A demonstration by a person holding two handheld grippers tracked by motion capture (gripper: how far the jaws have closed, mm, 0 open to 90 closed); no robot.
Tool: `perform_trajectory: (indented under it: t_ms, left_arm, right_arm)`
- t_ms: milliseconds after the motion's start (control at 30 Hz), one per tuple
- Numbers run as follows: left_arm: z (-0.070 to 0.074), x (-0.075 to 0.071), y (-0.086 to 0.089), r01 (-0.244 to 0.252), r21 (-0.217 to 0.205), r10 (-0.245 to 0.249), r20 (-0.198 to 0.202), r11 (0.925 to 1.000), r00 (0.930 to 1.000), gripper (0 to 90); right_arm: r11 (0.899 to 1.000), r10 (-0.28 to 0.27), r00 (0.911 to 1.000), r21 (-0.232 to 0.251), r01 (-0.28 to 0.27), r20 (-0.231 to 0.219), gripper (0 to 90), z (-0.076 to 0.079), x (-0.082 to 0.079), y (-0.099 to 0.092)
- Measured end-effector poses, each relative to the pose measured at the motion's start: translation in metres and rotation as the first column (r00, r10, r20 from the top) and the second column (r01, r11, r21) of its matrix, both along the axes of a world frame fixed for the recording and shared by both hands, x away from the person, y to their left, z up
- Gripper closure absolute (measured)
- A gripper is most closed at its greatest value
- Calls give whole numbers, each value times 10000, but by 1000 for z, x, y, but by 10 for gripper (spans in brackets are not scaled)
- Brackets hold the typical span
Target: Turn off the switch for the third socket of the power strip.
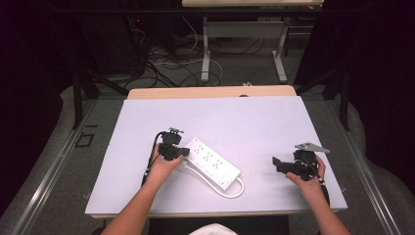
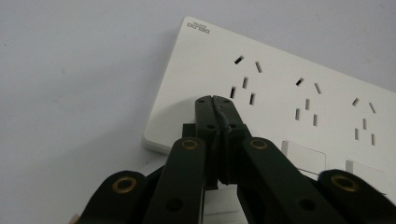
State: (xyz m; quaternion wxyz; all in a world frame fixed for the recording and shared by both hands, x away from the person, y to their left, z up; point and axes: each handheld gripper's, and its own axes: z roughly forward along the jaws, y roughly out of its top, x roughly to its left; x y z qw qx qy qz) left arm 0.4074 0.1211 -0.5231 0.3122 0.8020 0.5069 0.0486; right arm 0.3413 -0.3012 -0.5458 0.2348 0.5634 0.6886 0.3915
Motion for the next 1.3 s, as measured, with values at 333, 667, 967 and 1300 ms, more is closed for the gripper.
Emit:
perform_trajectory:
  t_ms: [333,667,967,1300]
  left_arm:
    - [3,0,5,18,-164,-18,10,9999,10000,884]
    - [6,2,13,-174,-446,175,17,9989,9998,859]
    - [8,3,22,-428,-533,432,66,9977,9990,829]
    - [8,7,31,-730,-724,732,-2,9947,9973,802]
  right_arm:
    - [10000,-40,10000,23,40,-34,0,-1,1,-1]
    - [9999,-84,9998,78,86,-162,0,-4,3,-2]
    - [9999,-63,9999,79,64,-133,0,-3,4,-2]
    - [9999,-127,9998,109,128,-157,0,-3,3,-2]
